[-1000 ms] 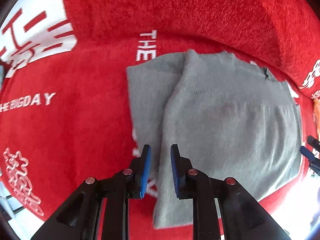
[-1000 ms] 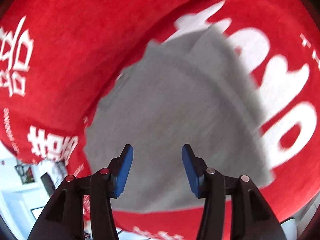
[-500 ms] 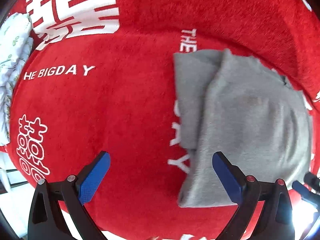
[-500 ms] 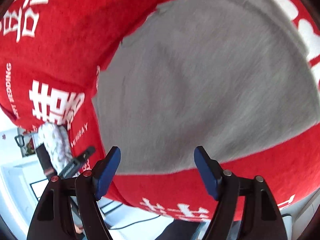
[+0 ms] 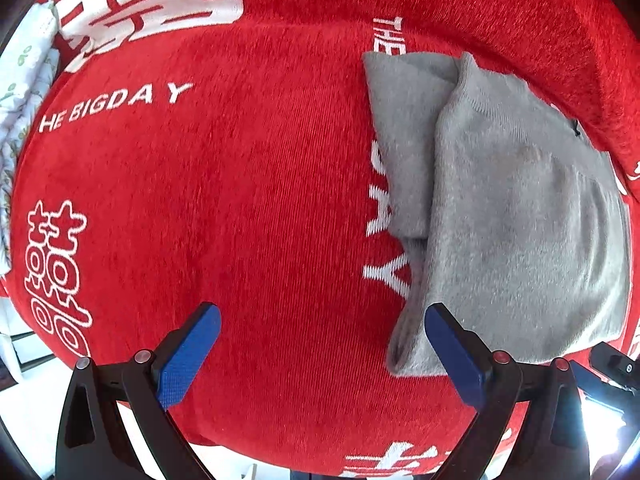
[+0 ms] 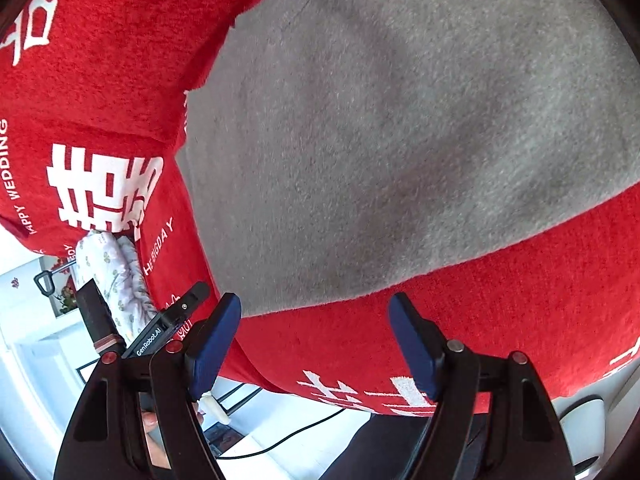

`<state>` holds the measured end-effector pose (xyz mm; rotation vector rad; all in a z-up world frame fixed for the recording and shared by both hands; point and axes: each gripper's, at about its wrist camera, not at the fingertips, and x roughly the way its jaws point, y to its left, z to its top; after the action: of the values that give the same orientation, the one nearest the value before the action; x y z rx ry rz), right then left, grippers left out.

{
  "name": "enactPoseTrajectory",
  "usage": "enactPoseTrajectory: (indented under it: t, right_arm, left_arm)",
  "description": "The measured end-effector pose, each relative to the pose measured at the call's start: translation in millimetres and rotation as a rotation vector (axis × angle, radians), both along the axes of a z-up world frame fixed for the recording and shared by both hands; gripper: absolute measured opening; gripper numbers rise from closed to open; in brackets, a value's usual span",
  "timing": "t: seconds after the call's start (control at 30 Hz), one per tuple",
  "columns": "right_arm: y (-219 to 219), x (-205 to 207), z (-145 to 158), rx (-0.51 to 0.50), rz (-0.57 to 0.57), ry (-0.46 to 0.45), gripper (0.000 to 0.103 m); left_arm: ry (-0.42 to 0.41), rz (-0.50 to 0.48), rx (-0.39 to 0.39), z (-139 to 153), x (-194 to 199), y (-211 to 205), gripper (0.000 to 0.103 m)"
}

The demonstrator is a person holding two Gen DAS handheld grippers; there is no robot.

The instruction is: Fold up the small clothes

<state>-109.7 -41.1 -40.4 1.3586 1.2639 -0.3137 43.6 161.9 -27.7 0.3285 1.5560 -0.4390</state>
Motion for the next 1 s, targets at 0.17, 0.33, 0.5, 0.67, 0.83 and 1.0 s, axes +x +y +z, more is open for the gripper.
enactPoseTrajectory:
  t: [0.17, 0.33, 0.5, 0.67, 0.83, 1.0]
  right_arm:
    - [5.3, 2.9, -4.5, 0.008, 0.008, 0.004, 0.079]
    - [11.8, 2.5, -13.0, 0.024, 0.002, 0.006, 0.079]
    - [19.9, 0.6, -20.4, 0.049, -0.025, -0.011, 0.079]
    - [28.8, 1.0, -25.8, 0.064, -0.039, -0.026, 0.079]
    - [32.8, 0.0, -29.3, 0.077, -0.063, -0.047, 0.079]
    - [32.5, -7.6, -32.3, 0.081, -0.115, -0.075, 0.079]
  left_arm:
    - [0.017, 0.014, -0.004, -3.4, -2.2, 12.2, 0.102]
    - [0.023, 0.014, -0.011, -9.2, 1.6, 13.9, 0.102]
    - [0.032, 0.005, -0.014, -10.9, 2.3, 15.1, 0.102]
    - [0.039, -0.010, -0.024, -11.7, 2.0, 11.7, 0.102]
    - [0.029, -0.022, -0.026, -14.2, 1.8, 4.9, 0.102]
    - [0.051, -0.010, -0.047, -19.6, 7.7, 2.2, 0.102]
